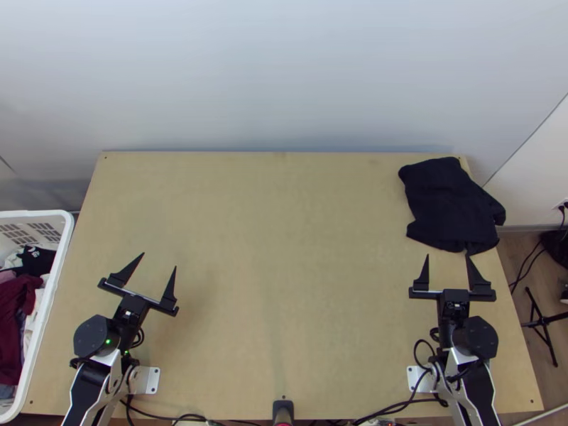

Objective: Fold the t-shirt

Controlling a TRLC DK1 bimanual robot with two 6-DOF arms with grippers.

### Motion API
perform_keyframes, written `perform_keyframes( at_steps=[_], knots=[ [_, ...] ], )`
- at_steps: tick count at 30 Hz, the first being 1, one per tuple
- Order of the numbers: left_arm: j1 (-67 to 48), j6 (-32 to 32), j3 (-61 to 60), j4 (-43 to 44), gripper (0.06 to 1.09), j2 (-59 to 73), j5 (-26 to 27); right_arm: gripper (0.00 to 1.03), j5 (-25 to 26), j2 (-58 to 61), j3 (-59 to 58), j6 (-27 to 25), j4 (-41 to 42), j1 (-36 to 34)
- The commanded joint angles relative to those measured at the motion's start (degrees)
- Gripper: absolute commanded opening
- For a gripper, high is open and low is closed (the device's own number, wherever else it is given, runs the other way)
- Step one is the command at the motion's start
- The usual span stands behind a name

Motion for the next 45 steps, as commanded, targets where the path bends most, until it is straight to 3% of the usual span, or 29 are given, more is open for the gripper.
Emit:
perform_keyframes(
  at_steps=[1,19,26,36,39,43,45],
  knots=[
    [0.0,0.0,0.0,0.0,1.04,0.0,0.0,0.98,0.0,0.0,0.0,0.0,0.0,0.0],
    [0.0,0.0,0.0,0.0,1.04,0.0,0.0,0.98,0.0,0.0,0.0,0.0,0.0,0.0],
    [0.0,0.0,0.0,0.0,1.04,0.0,0.0,0.98,-0.3,0.1,0.0,1.8,0.0,5.2],
    [0.0,0.0,0.0,0.0,1.04,0.0,0.0,0.98,-0.3,0.0,0.0,1.8,0.0,5.0],
    [-1.2,-6.2,-0.1,0.4,1.04,0.0,0.2,0.98,-0.4,0.0,0.0,6.9,0.0,5.5],
    [-7.5,-9.1,0.0,0.2,1.04,0.0,0.1,0.98,-0.4,0.1,0.0,11.4,-0.1,8.4],
    [-7.3,-2.5,-0.1,0.4,1.04,-0.1,-0.2,0.97,-0.4,-0.1,0.0,11.7,0.5,9.5]
  ],
)
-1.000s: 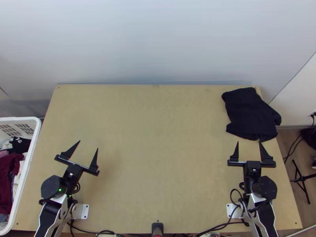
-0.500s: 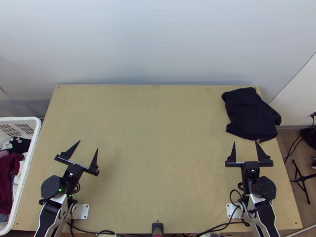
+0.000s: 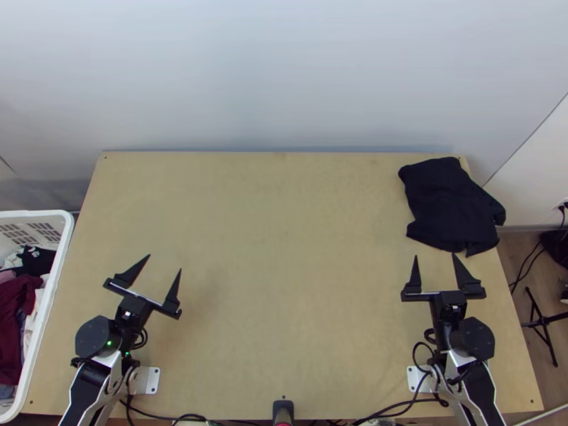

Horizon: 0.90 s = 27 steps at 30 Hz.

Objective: Fold the t-shirt

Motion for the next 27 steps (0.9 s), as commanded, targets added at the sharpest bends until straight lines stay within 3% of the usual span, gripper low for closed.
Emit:
perform_keyframes(
  at_steps=[1,3,6,7,8,13,16,19,20,22,27],
  knots=[
    [-3.6,5.7,0.0,0.8,1.04,-0.1,-0.3,0.95,0.0,-0.1,0.0,4.2,0.6,2.4],
    [-3.6,6.6,0.6,2.7,1.04,-0.1,-0.5,0.87,0.0,0.0,1.0,5.0,0.2,-0.7],
    [-0.8,7.2,3.1,5.8,1.04,0.5,-1.4,0.88,-0.1,0.5,3.4,3.6,-1.0,-1.4],
    [0.8,7.0,4.7,6.9,1.04,3.0,-1.3,0.94,-0.1,2.4,4.8,3.3,-0.4,-1.4],
    [2.4,6.6,7.2,7.0,1.04,7.2,-0.8,0.99,-0.1,5.9,6.8,2.9,0.9,-1.5],
    [18.8,5.0,25.1,5.1,1.04,28.8,1.9,0.99,-0.5,27.8,23.4,2.1,1.3,-6.6],
    [35.7,3.6,36.1,-3.6,1.03,36.2,10.1,0.99,-0.4,38.6,37.3,3.0,-10.2,-6.8],
    [56.5,9.1,44.2,-16.0,1.03,45.8,24.0,0.99,-0.4,46.3,51.7,6.5,-24.3,-6.6],
    [62.2,12.9,45.6,-18.4,1.03,49.3,26.4,0.99,-0.4,48.9,56.6,7.9,-29.2,-6.9],
    [70.3,22.9,48.5,-23.2,1.03,56.7,27.1,0.99,-0.4,53.9,66.0,9.4,-37.7,-6.7],
    [86.8,28.2,57.1,-21.2,1.03,76.8,29.4,0.99,-0.3,65.6,83.6,12.3,-54.8,-5.4]
  ],
)
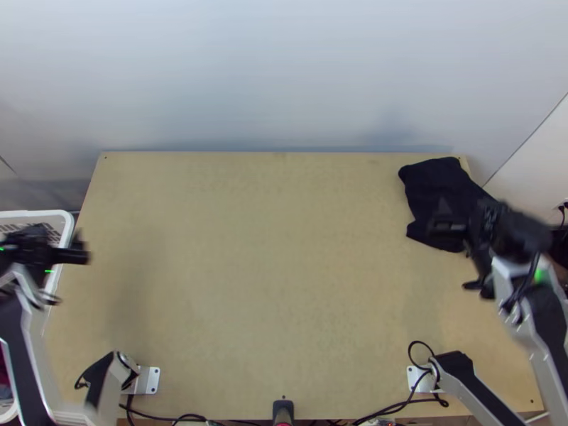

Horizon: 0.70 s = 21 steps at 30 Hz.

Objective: Fold the t-shirt

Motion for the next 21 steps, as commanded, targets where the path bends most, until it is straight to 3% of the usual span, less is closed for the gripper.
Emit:
perform_keyframes(
  at_steps=[1,8,12,16,21],
  knots=[
    [26.1,9.3,15.1,-3.9,1.03,29.5,6.2,0.99,0.1,18.0,26.6,4.5,-22.2,0.8],
    [29.5,13.7,31.6,-5.5,1.0,62.3,-3.9,0.99,-0.1,28.8,41.5,9.2,-33.2,6.6],
    [29.8,14.4,36.4,-5.9,1.0,68.9,-7.3,0.99,-0.1,29.4,44.1,8.9,-34.4,9.8],
    [30.6,17.8,41.6,-6.8,0.98,74.7,-11.9,0.99,0.0,31.0,44.6,5.3,-34.7,11.7],
    [31.7,18.3,50.7,-11.5,0.9,80.8,-12.6,0.98,0.0,34.0,48.9,5.5,-34.7,12.4]
  ],
)
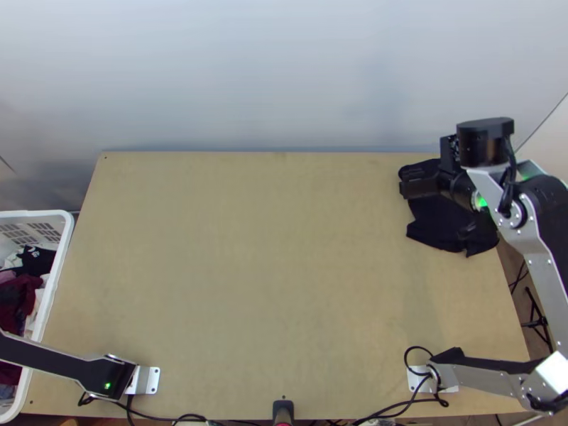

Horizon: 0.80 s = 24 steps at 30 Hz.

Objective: Fold the t-shirt

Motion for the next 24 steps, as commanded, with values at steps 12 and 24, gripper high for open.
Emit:
perform_keyframes(
  at_steps=[12,24],
  knots=[
    [1.6,4.1,24.0,-16.9,0.1,21.1,-3.0,0.98,0.5,4.8,5.6,0.3,-1.4,3.6],
    [-6.6,-4.6,41.5,-58.3,0.1,-17.6,30.3,0.98,1.6,-0.2,5.8,-0.9,-3.8,-0.4]
  ],
)
